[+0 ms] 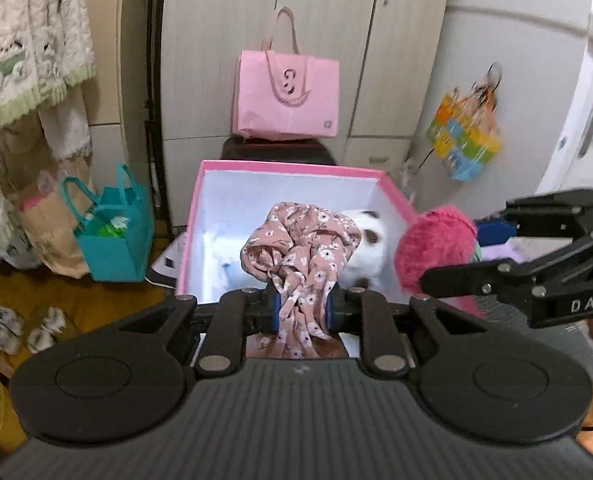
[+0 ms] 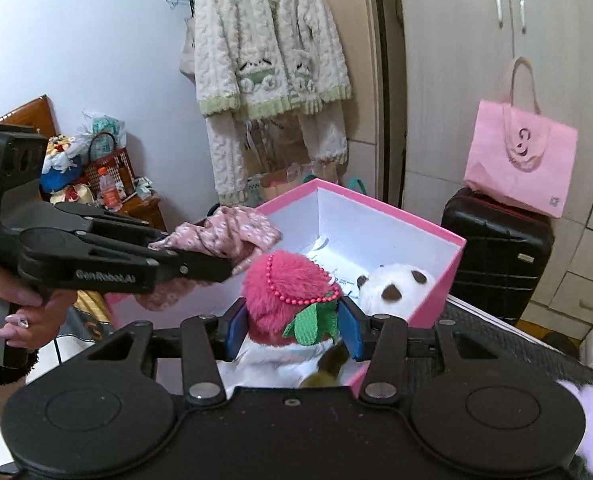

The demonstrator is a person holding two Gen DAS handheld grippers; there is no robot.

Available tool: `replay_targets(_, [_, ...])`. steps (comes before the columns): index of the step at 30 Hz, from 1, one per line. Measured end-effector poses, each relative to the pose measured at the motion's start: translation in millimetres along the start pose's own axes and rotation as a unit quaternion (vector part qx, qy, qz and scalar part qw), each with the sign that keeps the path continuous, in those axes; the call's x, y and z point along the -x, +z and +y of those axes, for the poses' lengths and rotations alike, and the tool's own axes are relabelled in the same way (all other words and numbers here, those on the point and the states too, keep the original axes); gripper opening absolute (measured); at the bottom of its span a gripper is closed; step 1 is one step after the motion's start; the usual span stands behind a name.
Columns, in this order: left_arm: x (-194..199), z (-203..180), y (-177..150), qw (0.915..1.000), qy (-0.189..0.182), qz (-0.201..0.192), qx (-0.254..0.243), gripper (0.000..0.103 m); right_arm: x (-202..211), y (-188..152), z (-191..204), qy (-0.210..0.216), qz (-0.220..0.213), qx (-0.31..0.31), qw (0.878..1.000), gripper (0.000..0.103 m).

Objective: Organize soft objects
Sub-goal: 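Open both tools to drop the cloth and strawberry plush into the box, then move both tools back toward the lavender plush on the table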

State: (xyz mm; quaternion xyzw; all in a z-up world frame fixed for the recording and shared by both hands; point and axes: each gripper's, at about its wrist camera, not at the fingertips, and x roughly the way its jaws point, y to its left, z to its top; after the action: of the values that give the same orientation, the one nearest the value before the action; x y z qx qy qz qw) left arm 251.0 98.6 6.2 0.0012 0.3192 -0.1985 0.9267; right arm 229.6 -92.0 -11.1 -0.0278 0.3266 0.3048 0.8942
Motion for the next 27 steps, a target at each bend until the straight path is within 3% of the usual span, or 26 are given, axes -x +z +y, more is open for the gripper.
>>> replay_targets(9, [-46, 11, 22, 0.9975, -0.003, 0.071, 0.000, 0.019, -59, 15, -14, -0.012, 0.064, 0.009, 0.998, 0.054])
replay_targets(14, [-56, 16, 22, 0.9975, 0.015, 0.069, 0.001, 0.020, -81, 23, -6, -0.029, 0.087, 0.060, 0.994, 0.054])
replay_targets(17, [-61, 20, 23, 0.9975, 0.012, 0.068, 0.017, 0.041, -91, 26, -7, -0.037, 0.094, 0.071, 0.992, 0.055])
replay_targets(22, [-55, 20, 25, 0.9991, 0.026, 0.030, 0.015, 0.056, -95, 29, -12, -0.042, 0.088, 0.056, 0.994, 0.065])
replay_targets(27, [-34, 14, 26, 0.9988, 0.044, 0.005, -0.018, 0.063, -73, 28, -16, -0.041, 0.063, 0.035, 0.997, 0.065])
